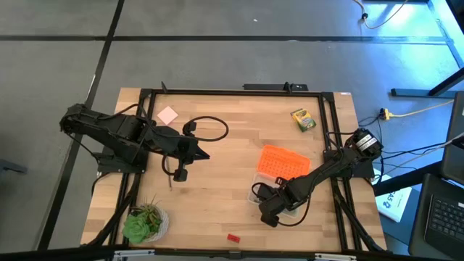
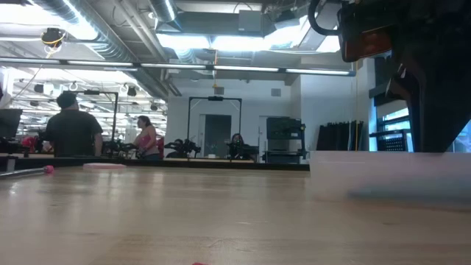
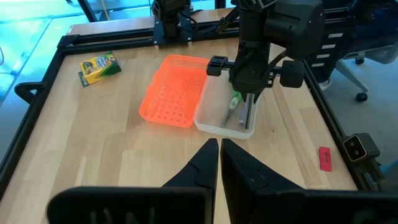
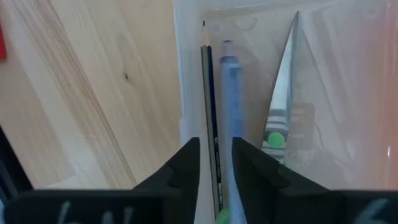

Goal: Pack school essentials
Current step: Put the gray pen into the orange supply box, then put the blue pencil into the orange supply box

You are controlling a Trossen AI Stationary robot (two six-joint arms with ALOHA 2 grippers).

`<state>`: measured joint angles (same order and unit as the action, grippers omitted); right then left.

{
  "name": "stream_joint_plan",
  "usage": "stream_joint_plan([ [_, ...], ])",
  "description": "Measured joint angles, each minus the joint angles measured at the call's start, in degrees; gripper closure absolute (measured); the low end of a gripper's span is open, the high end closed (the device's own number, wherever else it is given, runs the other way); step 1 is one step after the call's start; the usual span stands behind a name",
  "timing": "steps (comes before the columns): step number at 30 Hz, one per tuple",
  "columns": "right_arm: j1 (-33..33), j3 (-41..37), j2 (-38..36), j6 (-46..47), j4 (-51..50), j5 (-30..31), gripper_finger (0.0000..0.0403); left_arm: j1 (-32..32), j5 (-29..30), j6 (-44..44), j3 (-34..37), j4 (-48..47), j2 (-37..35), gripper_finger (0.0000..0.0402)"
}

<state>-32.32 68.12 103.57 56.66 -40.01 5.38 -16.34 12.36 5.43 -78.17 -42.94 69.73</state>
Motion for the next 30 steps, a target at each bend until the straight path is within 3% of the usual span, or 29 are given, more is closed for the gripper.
stream_joint_plan([
  [5,0.00,0.00,0.00,0.33,-0.02,1.57,0.0290,0.00,0.00,0.07,0.00,0.00,0.00,0.0388],
  [13,0.60,0.98,-0.79,1.35,-1.59,2.52,0.0309,0.89,0.24,7.31,0.00,-1.93,0.00,0.0388],
  [19,2.78,1.09,-5.70,1.55,-2.26,2.62,0.0313,3.96,0.42,24.93,-0.02,-11.98,0.00,0.0388],
  [25,5.22,1.11,-12.70,0.48,-2.33,6.52,0.0313,6.93,-0.14,52.12,-0.02,-26.03,0.00,0.0388],
  [30,5.92,1.14,-18.63,-2.91,-2.29,12.33,0.0313,7.61,-0.26,61.76,-0.02,-35.62,0.00,0.0388],
])
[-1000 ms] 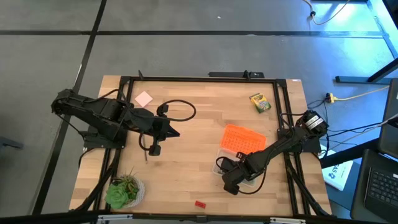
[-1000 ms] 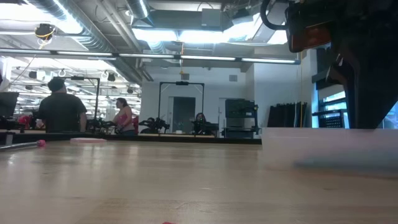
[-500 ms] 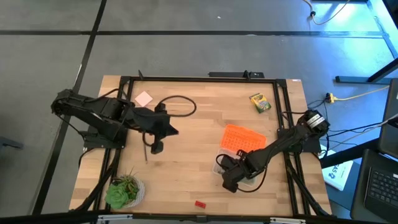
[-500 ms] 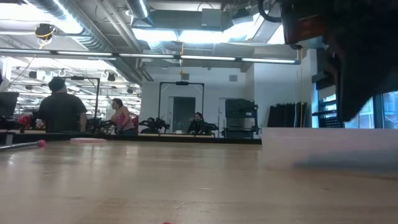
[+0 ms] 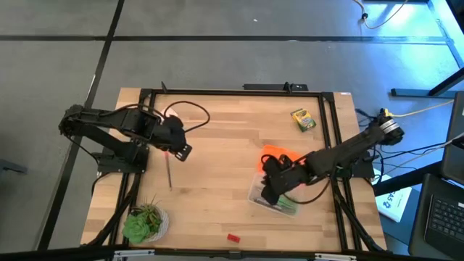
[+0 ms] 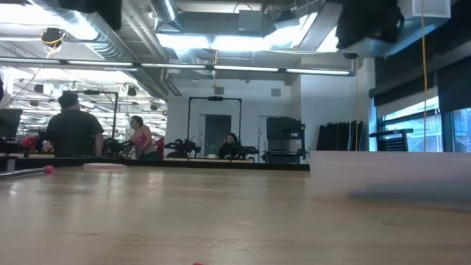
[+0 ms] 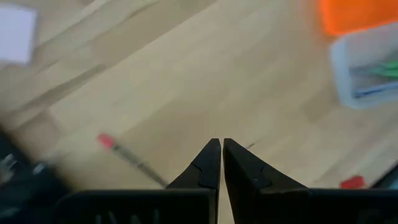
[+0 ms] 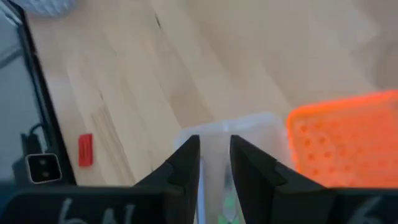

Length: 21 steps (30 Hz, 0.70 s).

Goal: Pack school essentials
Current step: Put the blue pencil into the orange supply box

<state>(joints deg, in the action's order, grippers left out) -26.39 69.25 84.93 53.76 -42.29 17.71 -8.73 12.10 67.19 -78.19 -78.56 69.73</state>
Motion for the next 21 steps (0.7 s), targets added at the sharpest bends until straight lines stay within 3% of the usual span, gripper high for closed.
stream_joint_plan([
  [7,0.04,0.00,-6.60,-6.05,0.13,7.59,0.0313,0.00,0.14,3.24,0.02,-1.80,0.00,0.0388],
  [14,2.93,0.00,-10.93,-13.08,3.11,11.15,0.0313,-0.02,-1.97,7.80,0.19,-1.98,0.00,0.0388],
  [17,5.47,0.00,-11.43,-19.80,6.19,8.39,0.0313,0.00,-3.62,10.21,2.10,-2.08,-0.02,0.0388],
  [21,9.66,0.00,-11.48,-28.74,11.92,-0.97,0.0313,-0.02,-8.78,14.94,6.08,-1.51,-0.02,0.0388],
])
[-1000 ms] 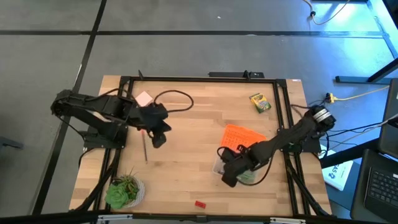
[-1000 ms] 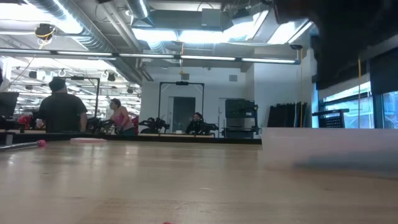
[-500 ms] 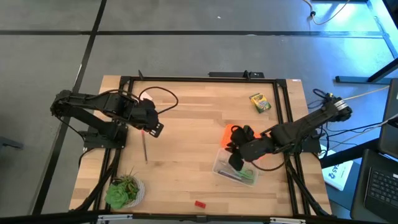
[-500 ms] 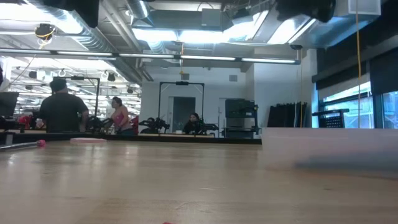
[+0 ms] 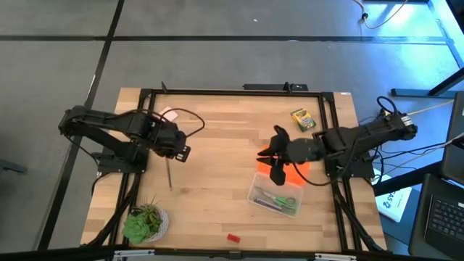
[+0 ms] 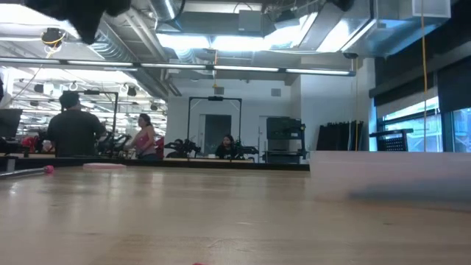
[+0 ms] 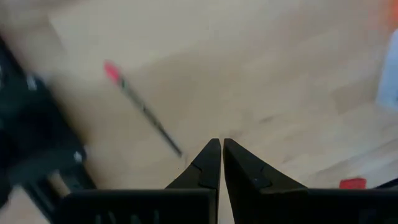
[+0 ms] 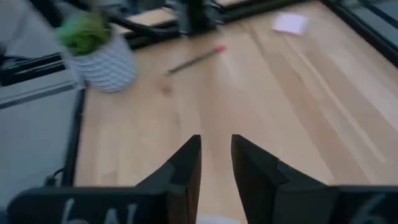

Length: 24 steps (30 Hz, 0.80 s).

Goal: Pack school essentials
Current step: Put the blue pencil into the orange supply box

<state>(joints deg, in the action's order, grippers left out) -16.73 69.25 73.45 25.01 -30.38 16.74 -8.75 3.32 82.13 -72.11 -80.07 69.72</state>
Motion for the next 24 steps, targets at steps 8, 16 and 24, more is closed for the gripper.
stream_joint_plan([
  [8,9.15,0.00,0.03,-11.73,7.58,-19.84,0.0313,-0.01,-1.78,4.72,6.12,2.14,0.00,0.0388],
  [16,16.32,0.00,6.76,-19.04,11.34,-27.70,0.0313,-0.03,-1.42,4.46,6.58,3.81,0.02,0.0388],
  [24,19.02,-0.02,9.35,-22.84,20.24,-32.18,0.0313,-0.03,-1.89,4.64,6.60,3.83,0.02,0.0388],
])
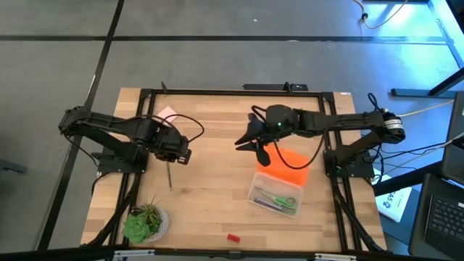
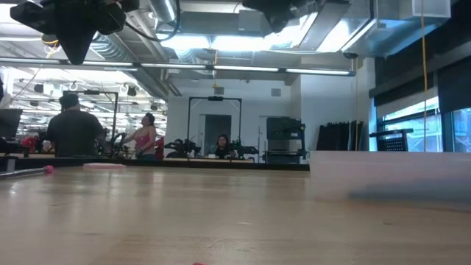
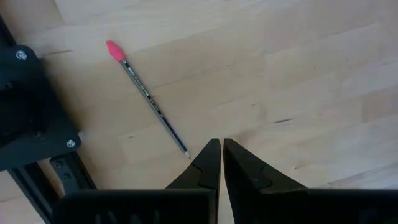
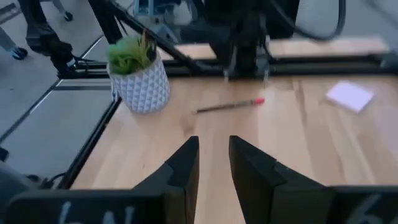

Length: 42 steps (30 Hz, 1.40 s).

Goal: Pack school essentials
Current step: Put the blue pencil into the orange supply box

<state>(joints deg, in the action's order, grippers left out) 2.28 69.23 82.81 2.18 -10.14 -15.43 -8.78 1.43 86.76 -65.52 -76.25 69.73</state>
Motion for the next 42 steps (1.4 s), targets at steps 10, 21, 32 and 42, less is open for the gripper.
stream_joint_plan([
  [10,-0.02,0.00,0.56,-11.09,1.04,0.34,0.0313,0.02,-0.03,1.98,0.00,0.00,0.00,0.0388],
  [21,-0.02,0.00,0.66,-11.39,0.95,0.34,0.0313,0.02,2.52,3.15,0.00,-0.02,0.00,0.0388],
  [32,-0.02,0.00,0.66,-11.30,0.95,0.35,0.0313,0.02,2.57,3.12,0.00,-0.01,0.00,0.0388],
  [42,-0.02,0.00,0.66,-11.28,0.94,0.36,0.0313,-0.08,2.62,2.66,0.00,-0.13,0.00,0.0388],
])
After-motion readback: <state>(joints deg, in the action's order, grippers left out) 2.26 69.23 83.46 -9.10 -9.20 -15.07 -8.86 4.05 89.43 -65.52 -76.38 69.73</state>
